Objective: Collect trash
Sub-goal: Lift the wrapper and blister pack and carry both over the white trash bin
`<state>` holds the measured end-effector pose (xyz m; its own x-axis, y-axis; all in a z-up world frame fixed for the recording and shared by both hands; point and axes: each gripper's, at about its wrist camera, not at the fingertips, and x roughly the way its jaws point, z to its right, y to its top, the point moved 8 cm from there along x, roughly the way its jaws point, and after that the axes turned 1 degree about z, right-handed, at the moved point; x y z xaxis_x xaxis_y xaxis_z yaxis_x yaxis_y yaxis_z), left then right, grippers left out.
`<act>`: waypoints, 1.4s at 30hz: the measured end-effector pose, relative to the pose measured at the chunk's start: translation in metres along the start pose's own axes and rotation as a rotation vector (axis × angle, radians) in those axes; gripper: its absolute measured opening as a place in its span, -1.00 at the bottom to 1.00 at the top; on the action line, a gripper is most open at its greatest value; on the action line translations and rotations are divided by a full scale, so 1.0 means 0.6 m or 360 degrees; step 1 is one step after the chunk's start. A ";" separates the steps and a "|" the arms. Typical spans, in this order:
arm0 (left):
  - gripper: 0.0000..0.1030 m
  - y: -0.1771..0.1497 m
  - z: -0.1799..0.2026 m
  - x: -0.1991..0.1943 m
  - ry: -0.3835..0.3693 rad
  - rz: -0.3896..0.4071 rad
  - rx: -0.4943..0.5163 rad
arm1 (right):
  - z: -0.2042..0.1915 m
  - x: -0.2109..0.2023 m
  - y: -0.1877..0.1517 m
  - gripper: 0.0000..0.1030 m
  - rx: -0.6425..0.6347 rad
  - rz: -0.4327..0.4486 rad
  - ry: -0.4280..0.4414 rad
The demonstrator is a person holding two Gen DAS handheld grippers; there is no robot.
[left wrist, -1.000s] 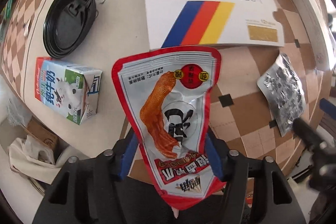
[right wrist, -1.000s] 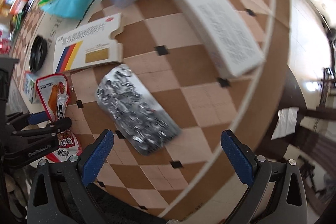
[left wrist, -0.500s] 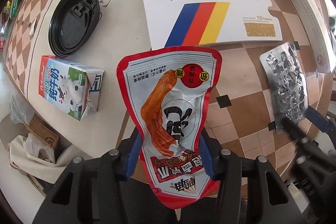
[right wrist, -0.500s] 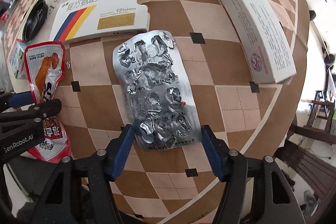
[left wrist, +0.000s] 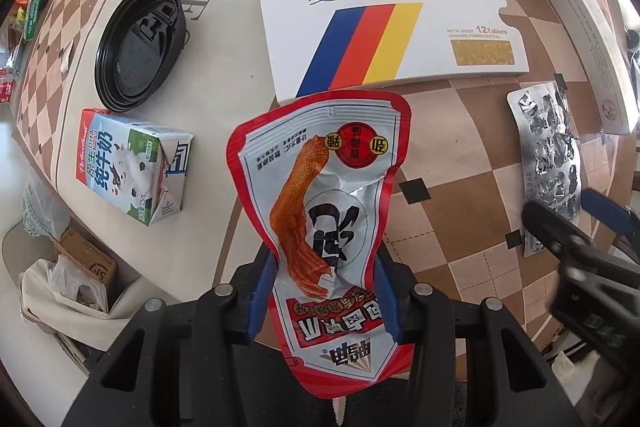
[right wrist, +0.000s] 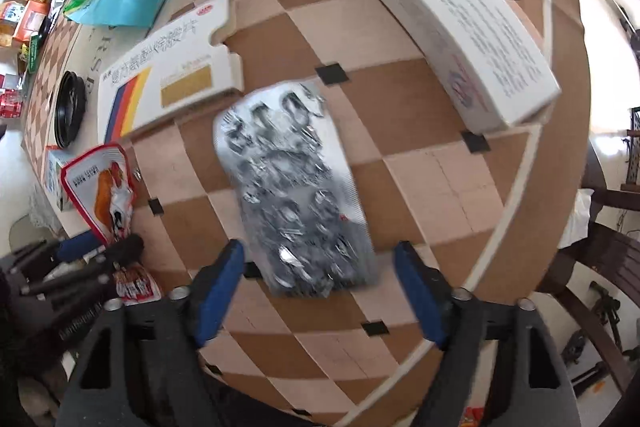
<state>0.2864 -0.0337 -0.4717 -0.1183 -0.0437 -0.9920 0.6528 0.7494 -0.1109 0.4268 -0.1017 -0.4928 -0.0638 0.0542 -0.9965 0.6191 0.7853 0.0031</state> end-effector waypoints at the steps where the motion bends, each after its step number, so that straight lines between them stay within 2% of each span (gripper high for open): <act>1: -0.20 -0.005 0.005 0.018 -0.0004 0.0002 -0.0001 | -0.010 0.000 0.014 0.57 -0.0015 0.0020 -0.0072; 3: -0.23 -0.009 0.007 0.018 -0.0012 0.0004 -0.0003 | -0.029 0.000 0.025 0.39 -0.0054 0.0072 -0.0181; 5: -0.29 -0.015 0.010 0.016 -0.0017 0.0012 0.0001 | -0.057 -0.002 0.027 0.14 -0.0059 0.0097 -0.0198; 8: -0.38 -0.018 0.008 0.005 -0.0023 0.0029 0.0003 | -0.065 -0.007 0.024 0.11 -0.0036 0.0113 -0.0179; 10: -0.44 -0.018 0.011 -0.002 -0.0033 0.0039 0.0002 | -0.067 -0.021 0.022 -0.06 -0.0020 0.0141 -0.0144; 11: -0.49 -0.018 0.010 -0.007 -0.0040 0.0044 0.0001 | -0.055 -0.031 0.014 -0.26 -0.0012 0.0155 -0.0121; 12: -0.50 -0.018 0.009 -0.011 -0.0048 0.0049 -0.0004 | -0.057 -0.035 0.011 -0.32 0.0000 0.0153 -0.0080; 16: -0.64 -0.016 0.003 -0.025 -0.0078 0.0071 -0.0019 | -0.031 -0.046 0.006 -0.36 0.0066 0.0138 0.0023; 20: -0.87 -0.011 -0.011 -0.045 -0.0110 0.0099 -0.0039 | 0.050 -0.055 0.007 -0.46 0.0200 0.0116 0.0184; 22: -0.89 -0.004 -0.011 -0.050 -0.0124 0.0121 -0.0043 | 0.068 -0.056 0.005 -0.54 0.0235 0.0104 0.0240; 24: -0.90 -0.001 -0.015 -0.057 -0.0137 0.0128 -0.0046 | 0.074 -0.064 0.005 -0.80 0.0263 0.0106 0.0292; 25: -0.91 0.000 -0.017 -0.061 -0.0137 0.0137 -0.0041 | 0.077 -0.067 -0.002 -0.84 0.0257 0.0112 0.0286; 26: -0.92 0.001 -0.019 -0.066 -0.0135 0.0148 -0.0038 | 0.076 -0.093 -0.001 -0.85 0.0248 0.0119 0.0271; 29: -1.00 0.005 -0.023 -0.085 -0.0143 0.0175 -0.0031 | 0.066 -0.105 -0.007 -0.86 0.0243 0.0131 0.0290; 37: -1.00 0.003 -0.025 -0.136 -0.0169 0.0269 -0.0020 | 0.051 -0.131 -0.034 -0.86 0.0258 0.0164 0.0364; 42: -1.00 -0.011 -0.018 -0.192 -0.0189 0.0366 0.0014 | 0.036 -0.153 -0.045 -0.86 0.0263 0.0206 0.0414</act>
<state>0.2877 -0.0262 -0.3559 0.1224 0.0496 -0.9912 0.6589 0.7429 0.1185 0.4327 -0.1414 -0.4033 -0.1609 0.3196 -0.9338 0.7525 0.6519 0.0935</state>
